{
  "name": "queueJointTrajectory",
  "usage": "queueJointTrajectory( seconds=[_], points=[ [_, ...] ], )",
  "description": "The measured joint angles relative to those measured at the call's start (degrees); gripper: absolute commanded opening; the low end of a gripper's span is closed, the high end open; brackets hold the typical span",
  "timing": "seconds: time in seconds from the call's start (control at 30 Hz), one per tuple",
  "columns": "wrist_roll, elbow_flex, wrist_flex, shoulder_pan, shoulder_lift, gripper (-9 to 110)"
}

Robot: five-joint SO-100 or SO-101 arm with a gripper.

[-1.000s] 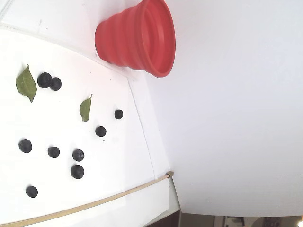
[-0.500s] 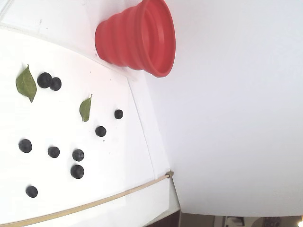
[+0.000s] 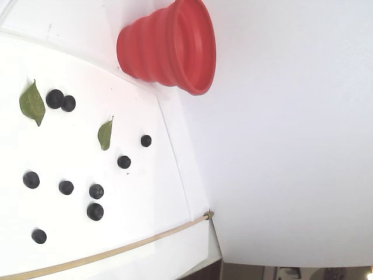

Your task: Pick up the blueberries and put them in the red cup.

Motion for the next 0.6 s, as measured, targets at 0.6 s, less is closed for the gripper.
queueJointTrajectory(
  seconds=[0.6],
  points=[
    [-22.9, 3.7, -9.6, -2.7, -3.2, 18]
  ],
)
